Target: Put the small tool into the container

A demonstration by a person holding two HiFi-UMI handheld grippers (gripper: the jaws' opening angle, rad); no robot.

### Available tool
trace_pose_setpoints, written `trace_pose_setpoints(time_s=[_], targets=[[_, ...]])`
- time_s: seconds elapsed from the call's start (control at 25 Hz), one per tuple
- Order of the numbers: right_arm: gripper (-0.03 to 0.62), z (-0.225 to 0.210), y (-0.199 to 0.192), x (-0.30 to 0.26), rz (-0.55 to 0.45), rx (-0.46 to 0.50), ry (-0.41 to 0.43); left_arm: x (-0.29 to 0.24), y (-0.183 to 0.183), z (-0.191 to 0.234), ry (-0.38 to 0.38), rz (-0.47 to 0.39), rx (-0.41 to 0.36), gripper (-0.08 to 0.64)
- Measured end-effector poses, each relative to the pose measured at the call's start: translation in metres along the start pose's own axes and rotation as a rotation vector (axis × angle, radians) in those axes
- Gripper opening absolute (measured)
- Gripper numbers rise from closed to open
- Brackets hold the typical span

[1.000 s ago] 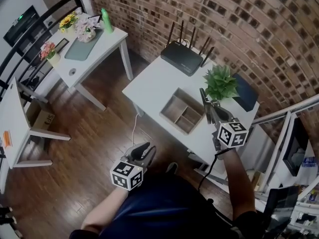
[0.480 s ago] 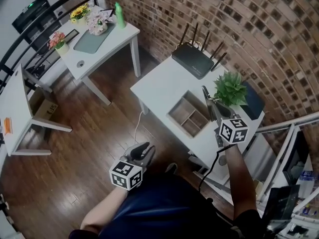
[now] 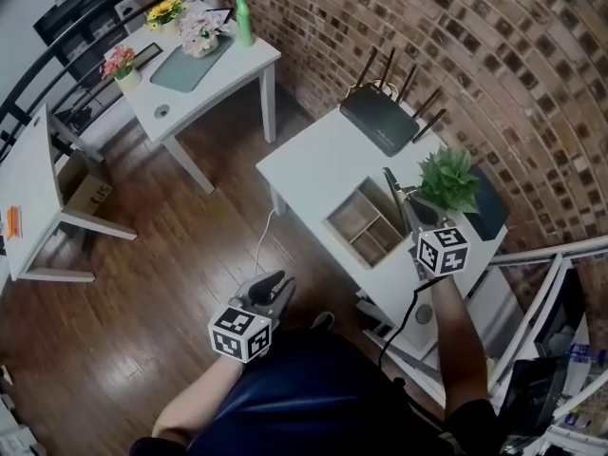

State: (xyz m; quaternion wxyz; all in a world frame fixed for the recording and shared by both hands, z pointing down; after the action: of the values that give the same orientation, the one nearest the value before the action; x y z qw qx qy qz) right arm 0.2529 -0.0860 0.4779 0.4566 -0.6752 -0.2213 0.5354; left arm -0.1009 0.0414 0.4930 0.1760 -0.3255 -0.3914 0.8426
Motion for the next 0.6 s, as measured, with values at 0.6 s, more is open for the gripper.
trace_pose_setpoints(time_s=[0.6], targets=[[0.015,0.013,-0.022,-0.026,0.126,0.149,0.054,0.001,-0.003,0.001,0.025,-0.007,0.019,0.095]])
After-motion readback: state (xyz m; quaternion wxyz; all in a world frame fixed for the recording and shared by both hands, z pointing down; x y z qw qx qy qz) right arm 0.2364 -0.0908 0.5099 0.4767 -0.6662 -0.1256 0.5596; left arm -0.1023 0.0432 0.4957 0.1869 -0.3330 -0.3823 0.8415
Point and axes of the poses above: the fingertips, and each gripper's own axes: x backward along the fingers, z to its left, y out of its top, the point moved 8 cm from there along x, backward along the fingers
